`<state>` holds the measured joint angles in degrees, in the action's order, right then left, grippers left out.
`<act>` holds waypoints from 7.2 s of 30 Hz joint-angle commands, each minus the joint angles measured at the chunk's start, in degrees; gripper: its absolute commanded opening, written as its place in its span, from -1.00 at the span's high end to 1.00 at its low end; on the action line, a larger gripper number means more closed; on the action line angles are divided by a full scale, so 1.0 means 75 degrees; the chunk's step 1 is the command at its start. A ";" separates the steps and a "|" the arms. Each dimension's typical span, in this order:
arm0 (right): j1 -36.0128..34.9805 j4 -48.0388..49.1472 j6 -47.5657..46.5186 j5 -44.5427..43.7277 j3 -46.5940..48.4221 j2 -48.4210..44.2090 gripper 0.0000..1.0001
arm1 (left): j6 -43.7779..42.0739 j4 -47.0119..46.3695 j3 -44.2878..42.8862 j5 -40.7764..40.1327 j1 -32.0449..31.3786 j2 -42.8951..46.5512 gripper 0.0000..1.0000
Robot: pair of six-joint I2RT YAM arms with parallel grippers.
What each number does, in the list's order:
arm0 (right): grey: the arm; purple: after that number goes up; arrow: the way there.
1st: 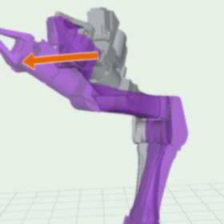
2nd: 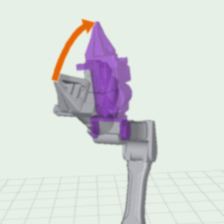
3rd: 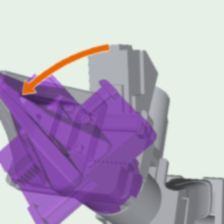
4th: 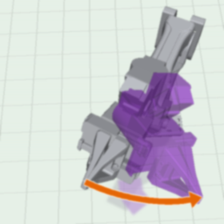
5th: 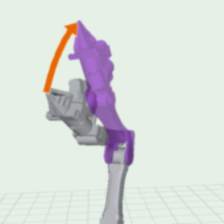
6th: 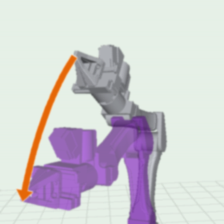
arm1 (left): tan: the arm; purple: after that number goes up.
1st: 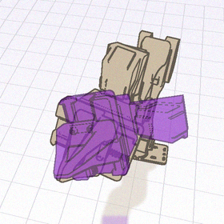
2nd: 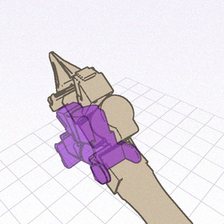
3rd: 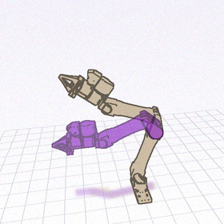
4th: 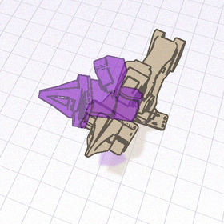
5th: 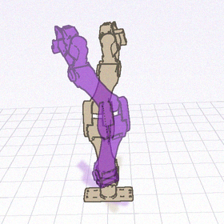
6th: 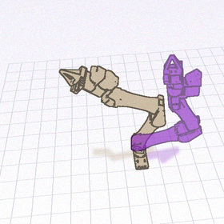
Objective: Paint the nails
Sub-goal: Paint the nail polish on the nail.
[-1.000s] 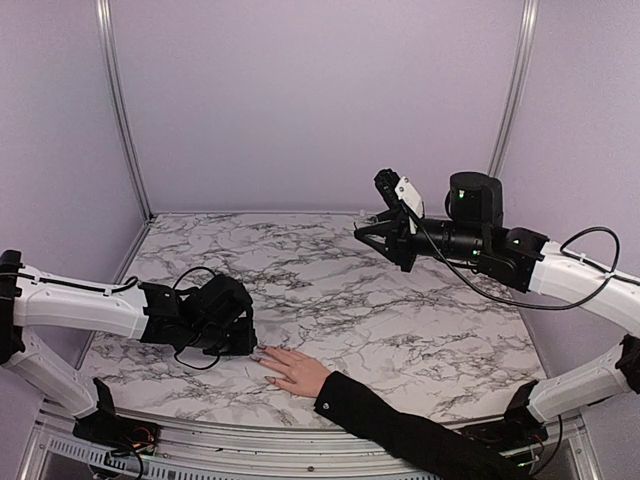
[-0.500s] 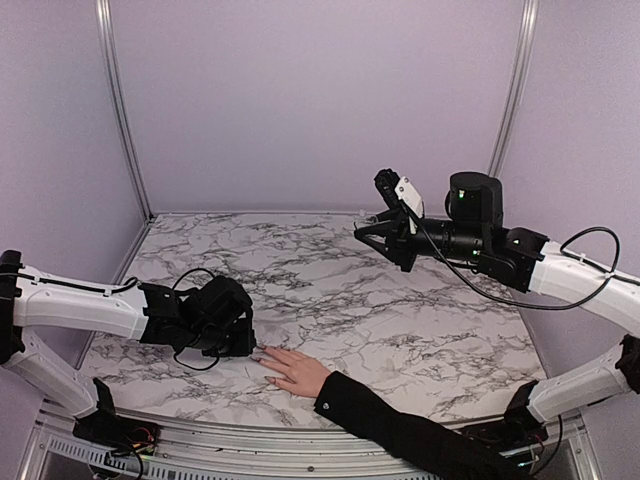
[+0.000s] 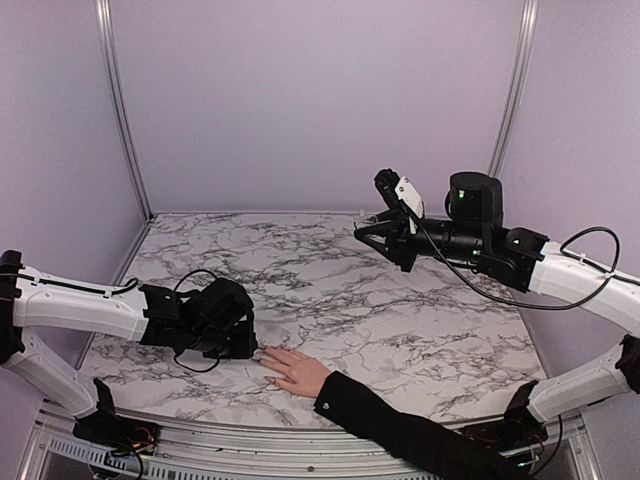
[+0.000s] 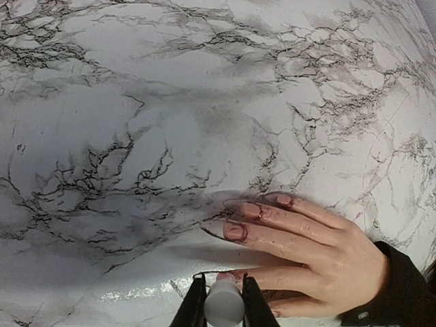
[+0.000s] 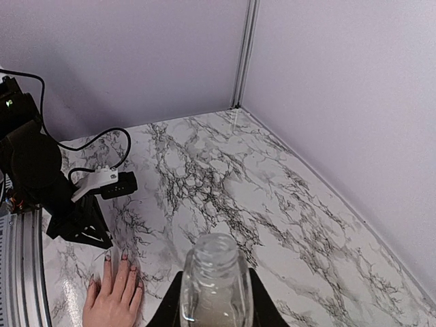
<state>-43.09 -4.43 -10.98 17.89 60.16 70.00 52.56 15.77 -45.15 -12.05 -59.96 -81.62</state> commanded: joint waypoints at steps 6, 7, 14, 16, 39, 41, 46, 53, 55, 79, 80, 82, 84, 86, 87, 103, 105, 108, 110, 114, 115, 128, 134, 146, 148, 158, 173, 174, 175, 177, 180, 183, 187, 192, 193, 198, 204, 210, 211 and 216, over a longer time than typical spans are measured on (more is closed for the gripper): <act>0.0049 0.0039 -0.0036 0.0018 0.0229 -0.0017 1.00 | 0.0113 0.0611 -0.0029 -0.0262 -0.0020 -0.0072 1.00; 0.0044 0.0036 -0.0036 0.0017 0.0220 -0.0019 1.00 | 0.0136 0.0642 -0.0047 -0.0273 -0.0020 -0.0097 1.00; 0.0050 0.0017 -0.0030 0.0017 0.0205 -0.0051 1.00 | 0.0232 0.0757 -0.0136 -0.0381 -0.0009 -0.0196 1.00; 0.0049 0.0017 -0.0025 0.0017 0.0205 -0.0052 1.00 | 0.0282 0.0768 -0.0108 -0.0473 -0.0009 -0.0128 1.00; 0.0050 0.0075 -0.0024 0.0064 0.0284 0.0026 1.00 | -0.0448 -0.0320 0.0082 -0.0233 -0.0114 0.0446 1.00; 0.0048 0.0063 -0.0024 0.0064 0.0287 0.0032 1.00 | -0.0498 -0.0321 0.0015 -0.0187 -0.0114 0.0339 1.00; 0.0048 0.0045 -0.0012 0.0076 0.0287 0.0041 1.00 | -0.0564 -0.0321 -0.0088 -0.0093 -0.0114 0.0099 1.00; 0.0044 0.0016 -0.0014 0.0076 0.0308 0.0030 1.00 | -0.0378 -0.0262 0.0044 -0.0229 -0.0103 0.0175 1.00; 0.0048 0.0015 -0.0008 0.0075 0.0299 0.0023 1.00 | -0.0293 -0.0184 0.0083 -0.0290 -0.0091 0.0194 1.00; 0.0049 0.0010 -0.0041 0.0064 0.0229 -0.0040 1.00 | 0.0063 0.0417 -0.0056 -0.0596 -0.0056 -0.0059 1.00; 0.0050 0.0015 -0.0047 0.0063 0.0229 -0.0046 1.00 | 0.0095 0.0433 -0.0018 -0.0656 -0.0056 0.0004 1.00; 0.0046 0.0008 -0.0046 0.0064 0.0229 -0.0040 1.00 | 0.0188 0.0440 0.0085 -0.0770 -0.0056 0.0174 1.00; 0.0048 0.0016 -0.0047 0.0064 0.0219 -0.0040 1.00 | 0.0218 0.0416 0.0151 -0.0832 -0.0061 0.0376 1.00; 0.0050 0.0016 -0.0047 0.0064 0.0211 -0.0040 1.00 | 0.0173 0.0309 0.0208 -0.0888 -0.0094 0.0562 1.00; 0.0050 0.0023 -0.0047 0.0064 0.0205 -0.0040 1.00 | 0.0116 0.0201 0.0251 -0.0906 -0.0110 0.0668 1.00; 0.0048 0.0031 -0.0082 0.0032 0.0228 0.0001 1.00 | -0.0515 0.0017 -0.0324 -0.0350 -0.0129 -0.0124 1.00; 0.0047 0.0017 -0.0093 0.0011 0.0228 0.0005 1.00 | -0.0471 0.0041 -0.0303 -0.0380 -0.0126 -0.0111 1.00; 0.0049 0.0006 -0.0094 0.0011 0.0229 -0.0005 1.00 | -0.0398 0.0113 -0.0285 -0.0404 -0.0114 -0.0119 1.00; 0.0044 -0.0002 -0.0095 0.0005 0.0229 0.0005 1.00 | -0.0370 0.0183 -0.0297 -0.0410 -0.0114 -0.0157 1.00; 0.0049 -0.0008 -0.0094 0.0005 0.0229 0.0007 1.00 | -0.0351 0.0284 -0.0297 -0.0330 -0.0114 -0.0231 1.00; 0.0043 -0.0019 -0.0094 0.0005 0.0229 0.0001 1.00 | -0.0351 0.0302 -0.0303 -0.0306 -0.0114 -0.0243 1.00; 0.0041 -0.0031 -0.0084 0.0005 0.0228 -0.0006 1.00 | -0.0062 0.0589 -0.0175 -0.0509 -0.0114 -0.0124 1.00; 0.0049 -0.0021 -0.0084 0.0017 0.0240 0.0005 1.00 | 0.0045 0.0757 -0.0210 -0.0599 -0.0102 -0.0215 1.00; 0.0046 -0.0050 -0.0077 0.0017 0.0240 -0.0028 1.00 | 0.0306 0.0945 -0.0121 -0.1038 -0.0116 0.0174 1.00; 0.0049 -0.0055 -0.0074 0.0027 0.0240 -0.0028 1.00 | 0.0331 0.0816 0.0011 -0.1245 -0.0143 0.0553 1.00; 0.0047 0.0021 -0.0071 0.0064 0.0234 0.0018 1.00 | -0.0394 -0.0075 0.0002 -0.0578 -0.0173 0.0507 1.00; 0.0050 -0.0079 -0.0188 -0.0018 0.0252 0.0004 1.00 | -0.0456 0.0343 -0.0484 -0.0475 -0.0173 -0.0355 1.00; 0.0049 -0.0078 -0.0182 -0.0027 0.0243 0.0007 1.00 | -0.0427 0.0390 -0.0483 -0.0468 -0.0173 -0.0376 1.00; 0.0044 -0.0078 -0.0180 -0.0021 0.0241 0.0007 1.00 | -0.0400 0.0440 -0.0465 -0.0474 -0.0173 -0.0387 1.00; 0.0044 -0.0082 -0.0176 -0.0018 0.0240 0.0006 1.00 | -0.0356 0.0532 -0.0459 -0.0465 -0.0173 -0.0410 1.00; 0.0050 -0.0078 -0.0176 -0.0018 0.0237 -0.0006 1.00 | -0.0265 0.0678 -0.0423 -0.0516 -0.0173 -0.0338 1.00; 0.0044 -0.0091 -0.0182 -0.0031 0.0229 -0.0022 1.00 | -0.0197 0.0728 -0.0357 -0.0604 -0.0173 -0.0240 1.00; 0.0047 -0.0082 -0.0166 -0.0019 0.0235 -0.0022 1.00 | -0.0119 0.0811 -0.0352 -0.0673 -0.0173 -0.0249 1.00; 0.0050 -0.0078 -0.0167 -0.0008 0.0240 -0.0017 1.00 | -0.0019 0.0940 -0.0375 -0.0728 -0.0161 -0.0303 1.00; 0.0044 -0.0078 -0.0165 -0.0007 0.0240 -0.0017 1.00 | 0.0010 0.0960 -0.0374 -0.0734 -0.0152 -0.0297 1.00; 0.0050 -0.0095 -0.0177 -0.0018 0.0229 -0.0027 1.00 | 0.0098 0.1008 -0.0319 -0.0822 -0.0138 -0.0182 1.00; 0.0050 -0.0095 -0.0182 -0.0021 0.0211 -0.0050 1.00 | 0.0154 0.0882 -0.0191 -0.1008 -0.0170 0.0192 1.00; 0.0050 -0.0087 -0.0189 -0.0040 0.0193 -0.0069 1.00 | -0.0238 0.0198 -0.0023 -0.0815 -0.0208 0.0576 1.00; 0.0050 -0.0079 -0.0188 -0.0041 0.0193 -0.0055 1.00 | -0.0286 0.0179 -0.0049 -0.0768 -0.0208 0.0500 1.00; 0.0049 -0.0055 -0.0203 -0.0042 0.0170 -0.0040 1.00 | -0.0558 0.0183 -0.0394 -0.0477 -0.0209 -0.0058 1.00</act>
<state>-43.09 -5.06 -12.14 17.87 60.16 70.24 50.92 18.13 -46.13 -17.30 -61.23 -79.20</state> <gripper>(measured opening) 0.198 0.142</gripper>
